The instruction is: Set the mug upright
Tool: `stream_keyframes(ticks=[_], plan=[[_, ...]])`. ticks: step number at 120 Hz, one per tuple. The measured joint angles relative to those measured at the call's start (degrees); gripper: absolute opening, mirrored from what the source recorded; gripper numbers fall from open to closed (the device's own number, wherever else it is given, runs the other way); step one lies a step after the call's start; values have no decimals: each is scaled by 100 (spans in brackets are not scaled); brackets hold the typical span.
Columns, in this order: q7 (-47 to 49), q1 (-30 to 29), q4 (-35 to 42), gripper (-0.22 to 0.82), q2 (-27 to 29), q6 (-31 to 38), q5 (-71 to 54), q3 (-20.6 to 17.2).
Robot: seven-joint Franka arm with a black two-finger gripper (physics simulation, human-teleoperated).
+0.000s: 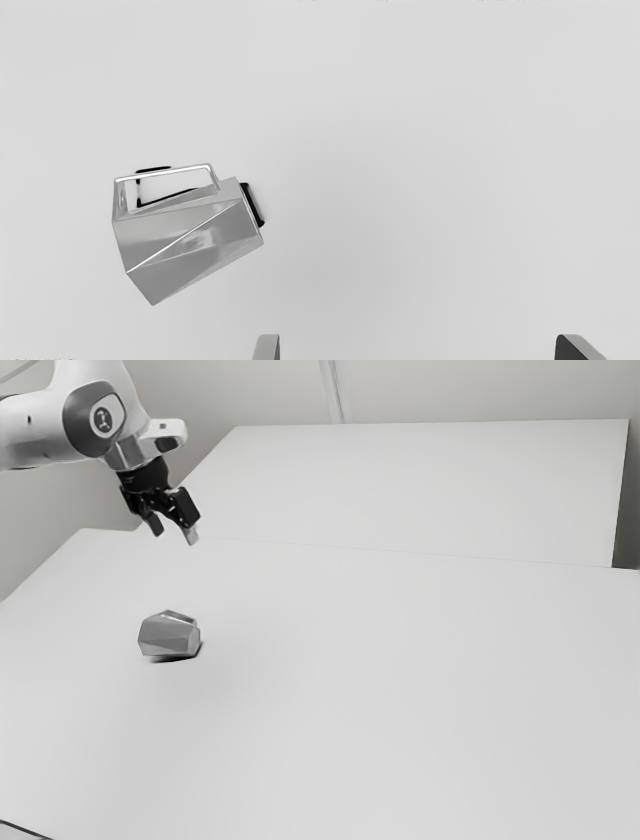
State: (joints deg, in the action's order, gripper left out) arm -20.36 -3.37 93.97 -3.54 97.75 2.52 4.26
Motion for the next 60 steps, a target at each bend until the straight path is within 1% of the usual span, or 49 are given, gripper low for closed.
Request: stream_keyframes(ticks=[8,25,31,36,40,48,56,60], plan=[[-29,-120,-44,60,-42,44,-18,-4],[-87,-302,-357,60,-380,21,216,31],[-124,-560,-399,60,-594,6,522,14],[-179,-908,-647,60,-932,-75,855,-21],[-229,-1297,-857,60,-1205,-165,1113,-170],[-326,-2216,-1040,60,-1606,-330,1497,-741],[-428,-2826,-1093,60,-1869,-466,1794,-1092],[-485,-3143,-1103,60,-1962,-522,1896,-1341]])
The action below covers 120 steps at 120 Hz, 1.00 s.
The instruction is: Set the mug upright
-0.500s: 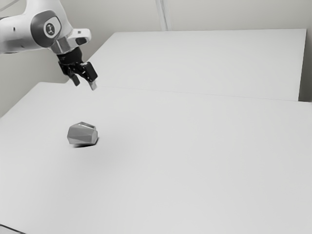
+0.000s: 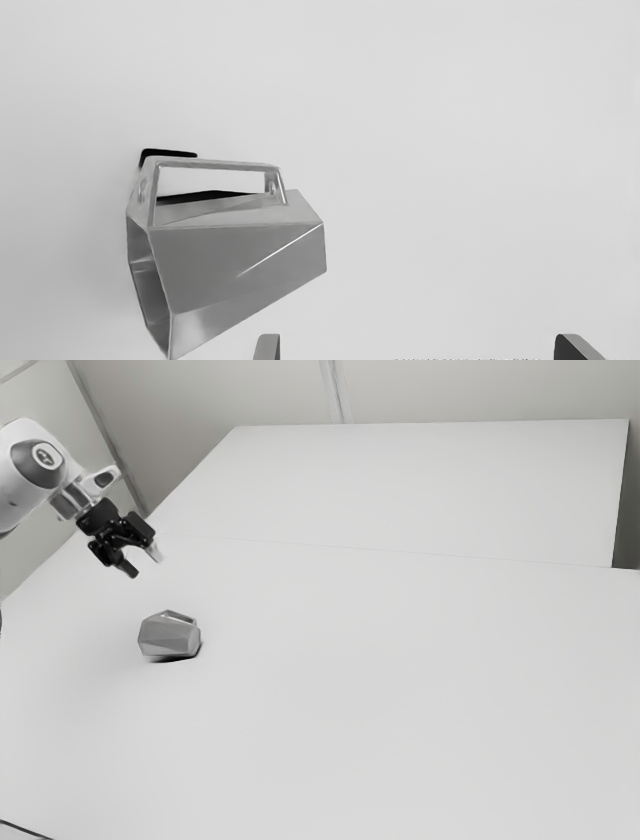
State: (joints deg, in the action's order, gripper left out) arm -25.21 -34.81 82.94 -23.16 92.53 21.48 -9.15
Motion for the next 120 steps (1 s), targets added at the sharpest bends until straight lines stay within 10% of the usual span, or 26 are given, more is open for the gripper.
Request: stream_keyframes(ticks=[32,120], plan=[[-497,-869,21,60,-553,-362,403,-400],[-1341,-927,561,58,-1092,-150,913,-276]])
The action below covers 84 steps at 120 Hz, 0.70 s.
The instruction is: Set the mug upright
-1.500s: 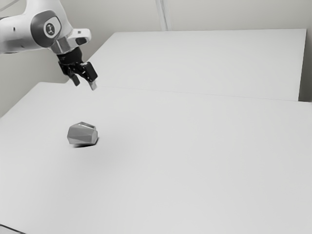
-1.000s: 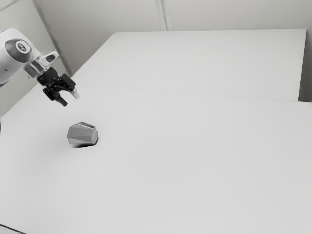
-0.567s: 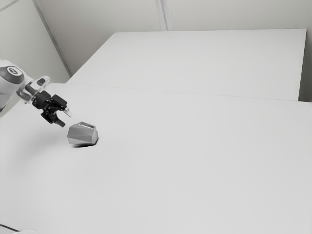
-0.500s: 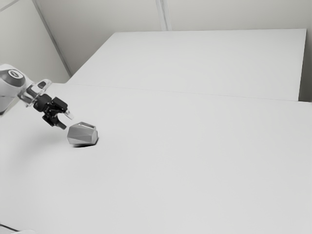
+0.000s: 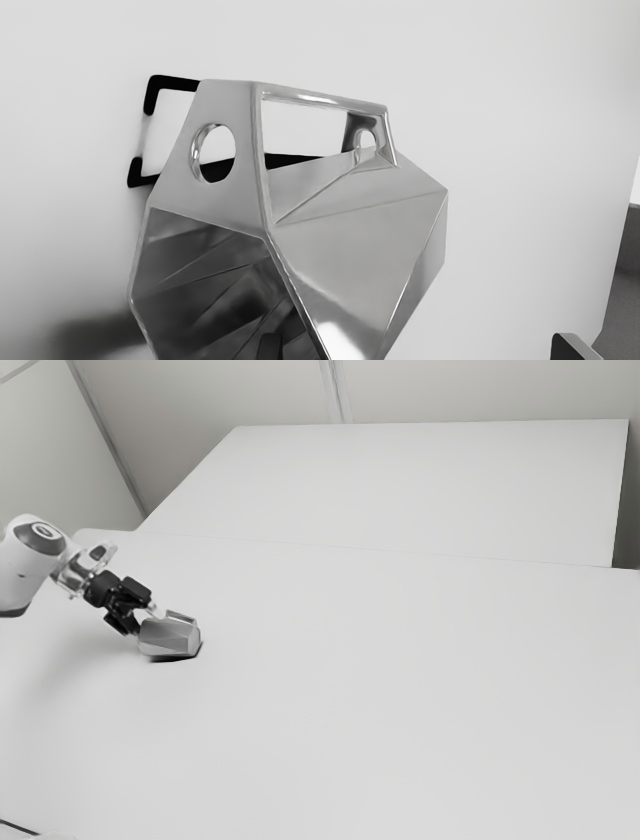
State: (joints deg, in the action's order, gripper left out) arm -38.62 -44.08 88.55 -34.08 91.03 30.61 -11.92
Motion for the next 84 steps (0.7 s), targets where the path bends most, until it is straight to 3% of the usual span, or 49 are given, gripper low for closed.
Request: stream_keyframes(ticks=[24,57,84], plan=[[-79,24,89,28,116,99,106,-13],[-129,144,245,0,293,148,230,-77],[-138,170,322,-13,344,156,246,-74]])
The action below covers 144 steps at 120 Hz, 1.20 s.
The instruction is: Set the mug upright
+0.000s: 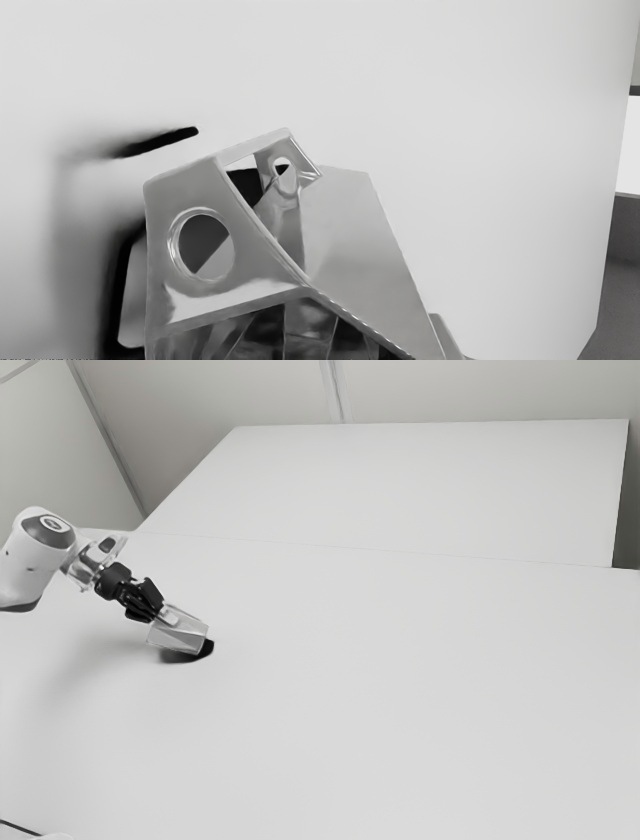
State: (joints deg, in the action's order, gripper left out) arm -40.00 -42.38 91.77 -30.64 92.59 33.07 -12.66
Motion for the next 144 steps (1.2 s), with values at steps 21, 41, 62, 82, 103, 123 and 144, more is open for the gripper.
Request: stream_keyframes(ticks=[21,41,62,82,103,123,144], plan=[[-4,94,4,-16,174,2,-23,1],[26,394,221,-17,586,93,-77,25],[69,1919,931,-18,1430,692,-369,925],[167,3793,1348,-18,1823,1416,-828,2328],[547,4575,1947,-18,2325,2044,-1972,2556],[1205,4854,2305,-18,2550,2181,-2976,2271],[2007,5113,2374,-18,2567,1988,-3632,2074]])
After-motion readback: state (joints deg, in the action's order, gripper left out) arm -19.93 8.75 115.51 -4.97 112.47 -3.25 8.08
